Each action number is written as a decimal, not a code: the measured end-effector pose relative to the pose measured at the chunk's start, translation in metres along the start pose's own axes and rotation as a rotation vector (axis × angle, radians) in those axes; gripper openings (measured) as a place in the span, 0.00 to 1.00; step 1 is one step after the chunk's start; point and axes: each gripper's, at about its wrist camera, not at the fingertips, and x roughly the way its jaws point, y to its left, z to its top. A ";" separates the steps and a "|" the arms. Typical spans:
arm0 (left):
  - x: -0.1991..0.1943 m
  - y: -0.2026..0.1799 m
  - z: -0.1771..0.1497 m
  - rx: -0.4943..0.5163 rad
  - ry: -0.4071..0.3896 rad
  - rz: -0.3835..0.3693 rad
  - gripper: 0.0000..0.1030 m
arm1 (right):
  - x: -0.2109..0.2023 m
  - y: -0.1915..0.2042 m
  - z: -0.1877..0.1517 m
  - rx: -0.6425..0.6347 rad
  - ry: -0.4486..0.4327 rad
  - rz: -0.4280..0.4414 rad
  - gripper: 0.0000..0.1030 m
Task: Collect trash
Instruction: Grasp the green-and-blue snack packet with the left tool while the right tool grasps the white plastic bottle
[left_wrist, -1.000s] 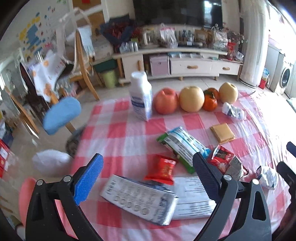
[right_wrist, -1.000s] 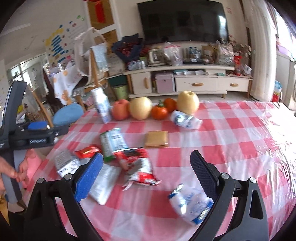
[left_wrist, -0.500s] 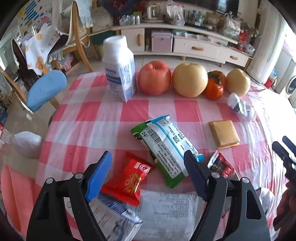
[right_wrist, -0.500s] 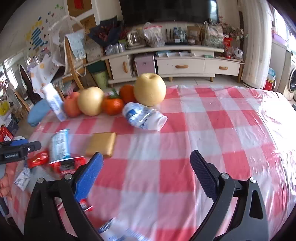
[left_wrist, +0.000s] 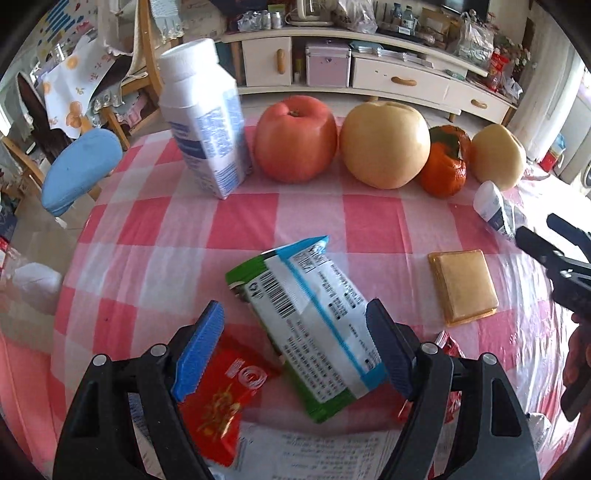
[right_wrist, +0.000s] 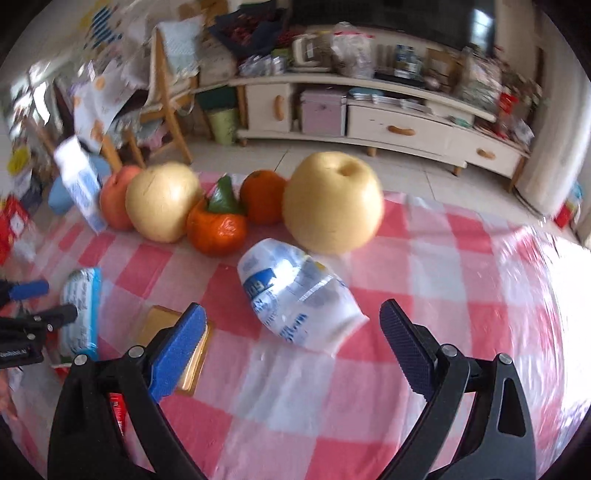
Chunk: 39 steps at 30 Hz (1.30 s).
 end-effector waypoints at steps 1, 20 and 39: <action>0.002 -0.002 0.001 0.004 0.003 0.004 0.77 | 0.005 0.002 0.001 -0.021 0.004 -0.011 0.93; 0.030 -0.013 0.006 -0.014 0.023 0.018 0.76 | 0.039 0.001 0.003 -0.022 0.030 0.022 0.71; 0.017 -0.028 -0.006 0.010 -0.014 -0.012 0.46 | 0.014 0.007 -0.006 -0.052 0.022 0.024 0.27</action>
